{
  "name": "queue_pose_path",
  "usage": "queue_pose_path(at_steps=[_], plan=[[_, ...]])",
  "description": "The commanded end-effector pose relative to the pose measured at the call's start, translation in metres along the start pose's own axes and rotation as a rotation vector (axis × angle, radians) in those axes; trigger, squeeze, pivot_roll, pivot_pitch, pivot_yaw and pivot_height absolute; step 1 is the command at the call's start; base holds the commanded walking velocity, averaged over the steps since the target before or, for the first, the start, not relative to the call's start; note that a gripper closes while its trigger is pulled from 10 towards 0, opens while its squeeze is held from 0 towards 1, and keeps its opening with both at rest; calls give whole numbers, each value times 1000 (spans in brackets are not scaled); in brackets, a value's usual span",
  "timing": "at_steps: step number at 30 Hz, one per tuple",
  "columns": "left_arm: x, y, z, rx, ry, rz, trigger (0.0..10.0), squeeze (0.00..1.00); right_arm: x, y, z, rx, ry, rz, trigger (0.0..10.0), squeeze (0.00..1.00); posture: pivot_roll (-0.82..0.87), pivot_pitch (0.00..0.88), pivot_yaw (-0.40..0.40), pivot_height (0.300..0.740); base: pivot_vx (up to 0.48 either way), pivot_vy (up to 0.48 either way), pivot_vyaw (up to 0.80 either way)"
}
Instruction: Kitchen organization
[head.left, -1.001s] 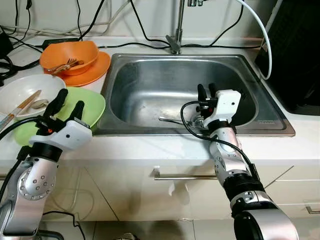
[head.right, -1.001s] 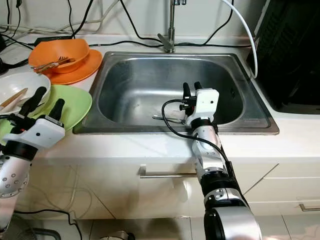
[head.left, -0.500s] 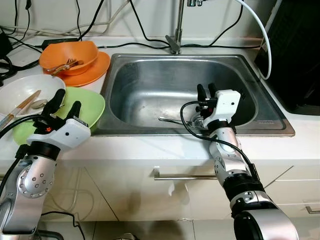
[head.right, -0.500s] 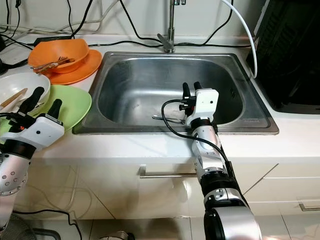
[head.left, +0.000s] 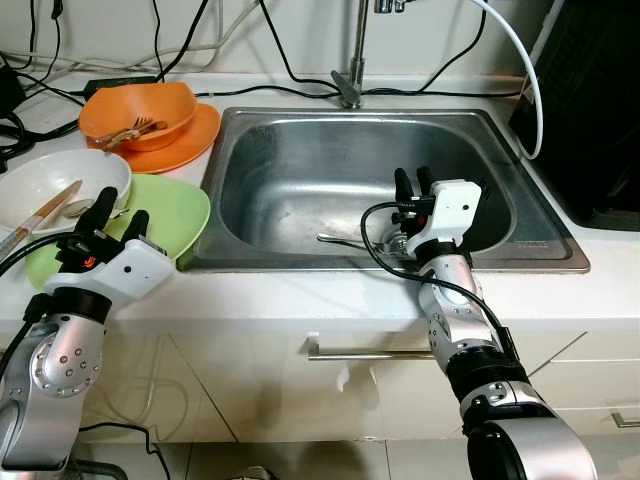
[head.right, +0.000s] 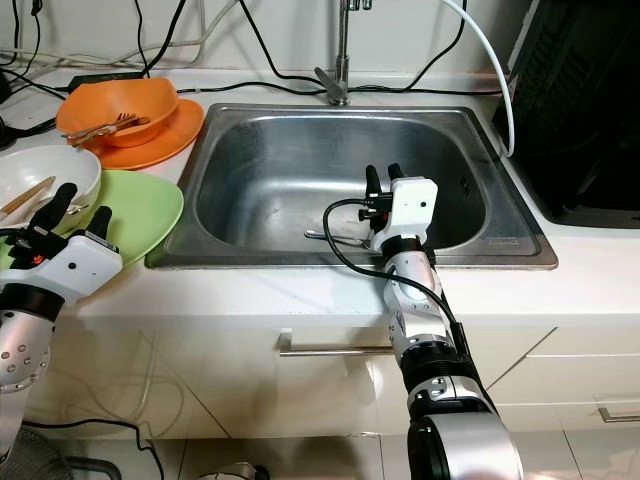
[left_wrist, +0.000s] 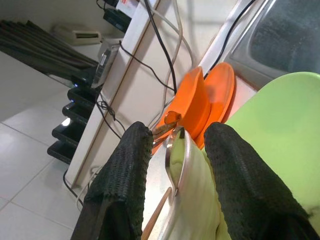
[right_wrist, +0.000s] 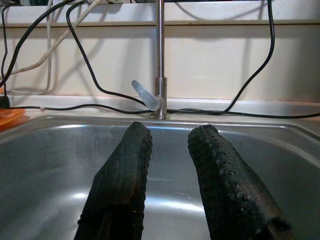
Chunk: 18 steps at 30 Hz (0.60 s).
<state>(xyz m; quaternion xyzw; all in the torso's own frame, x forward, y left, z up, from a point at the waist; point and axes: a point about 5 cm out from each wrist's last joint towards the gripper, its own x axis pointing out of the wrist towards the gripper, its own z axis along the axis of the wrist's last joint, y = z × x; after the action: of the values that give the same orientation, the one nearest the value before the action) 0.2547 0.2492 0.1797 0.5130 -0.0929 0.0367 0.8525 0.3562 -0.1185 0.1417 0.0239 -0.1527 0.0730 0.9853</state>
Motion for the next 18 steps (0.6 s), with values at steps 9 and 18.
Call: queue_pose_path(at_steps=[9, 18], plan=[[10, -3, 1, 12, -7, -19, 10000, 0, -12, 1, -18, 23, 76, -23, 10000, 0, 262, 7, 71, 740, 0, 0, 0], [16, -6, 5, 13, -31, -46, 0, 0, -14, 0, -19, 23, 73, -36, 10000, 0, 251, 0, 87, 740, 0, 0, 0]])
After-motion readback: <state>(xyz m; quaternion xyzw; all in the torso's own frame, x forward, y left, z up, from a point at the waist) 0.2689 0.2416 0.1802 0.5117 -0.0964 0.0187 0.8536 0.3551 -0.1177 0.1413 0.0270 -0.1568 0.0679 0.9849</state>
